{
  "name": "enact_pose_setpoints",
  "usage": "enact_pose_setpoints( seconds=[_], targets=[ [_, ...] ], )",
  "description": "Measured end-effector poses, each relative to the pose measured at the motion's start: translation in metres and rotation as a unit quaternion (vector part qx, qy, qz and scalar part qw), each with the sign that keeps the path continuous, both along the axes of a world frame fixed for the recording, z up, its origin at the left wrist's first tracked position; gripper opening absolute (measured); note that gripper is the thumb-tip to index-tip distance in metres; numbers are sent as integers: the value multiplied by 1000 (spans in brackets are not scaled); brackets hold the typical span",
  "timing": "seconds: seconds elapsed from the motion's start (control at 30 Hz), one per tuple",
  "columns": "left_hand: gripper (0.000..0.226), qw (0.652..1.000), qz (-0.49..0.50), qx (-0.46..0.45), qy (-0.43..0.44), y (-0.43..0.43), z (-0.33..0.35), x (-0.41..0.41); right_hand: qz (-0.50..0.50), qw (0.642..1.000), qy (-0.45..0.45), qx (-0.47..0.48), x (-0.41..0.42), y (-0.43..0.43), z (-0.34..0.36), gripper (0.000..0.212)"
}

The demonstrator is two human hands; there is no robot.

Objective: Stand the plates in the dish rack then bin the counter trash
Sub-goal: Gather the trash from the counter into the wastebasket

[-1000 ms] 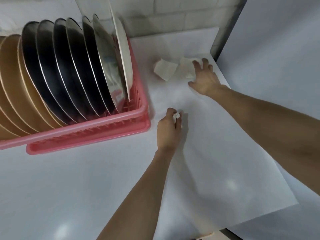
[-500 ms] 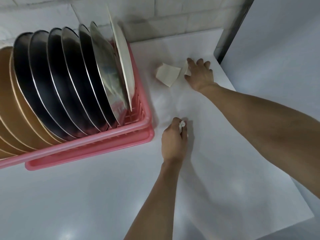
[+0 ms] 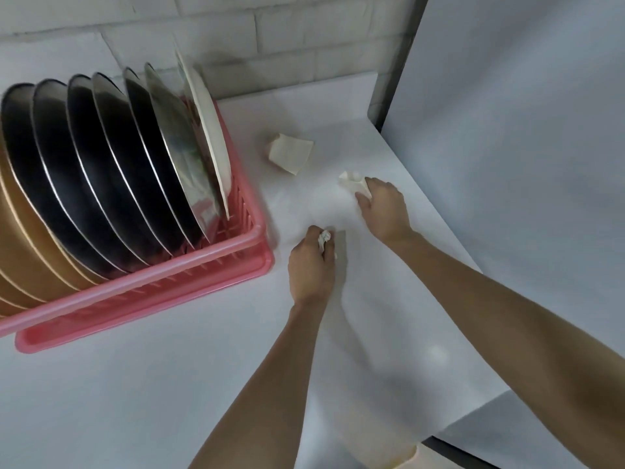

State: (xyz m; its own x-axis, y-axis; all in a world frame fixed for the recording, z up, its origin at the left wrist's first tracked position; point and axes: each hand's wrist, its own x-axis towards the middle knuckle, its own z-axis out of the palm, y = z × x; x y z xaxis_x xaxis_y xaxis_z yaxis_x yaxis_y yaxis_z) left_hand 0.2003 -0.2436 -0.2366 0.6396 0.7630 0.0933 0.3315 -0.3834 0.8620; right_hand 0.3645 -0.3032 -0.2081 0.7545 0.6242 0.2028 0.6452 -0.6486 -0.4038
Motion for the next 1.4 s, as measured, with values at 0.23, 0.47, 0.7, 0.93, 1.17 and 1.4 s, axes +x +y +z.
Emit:
enact_pose_setpoints(
  seconds=[0.23,0.47,0.7,0.93,1.17,1.4],
  targets=[
    [37,999,-43,21,10,-5,7,-12,-49,990,88,98,-56,-70,20,56],
    [26,977,-73,-183,-83,-34,19,-42,-107,967,149,176,-113,-134,32,49],
    [21,963,-157,-218,-34,-95,38,-103,-164,922,245,252,-190,-206,40,29],
    [21,950,-215,-226,15,-173,50,-181,-195,868,304,342,-293,-299,44,25],
    [21,942,-250,-207,81,-247,34,-263,-275,837,339,329,-398,-378,20,28],
    [21,933,-255,-200,154,-287,13,-332,-332,806,366,326,-487,-425,-15,28]
  ],
)
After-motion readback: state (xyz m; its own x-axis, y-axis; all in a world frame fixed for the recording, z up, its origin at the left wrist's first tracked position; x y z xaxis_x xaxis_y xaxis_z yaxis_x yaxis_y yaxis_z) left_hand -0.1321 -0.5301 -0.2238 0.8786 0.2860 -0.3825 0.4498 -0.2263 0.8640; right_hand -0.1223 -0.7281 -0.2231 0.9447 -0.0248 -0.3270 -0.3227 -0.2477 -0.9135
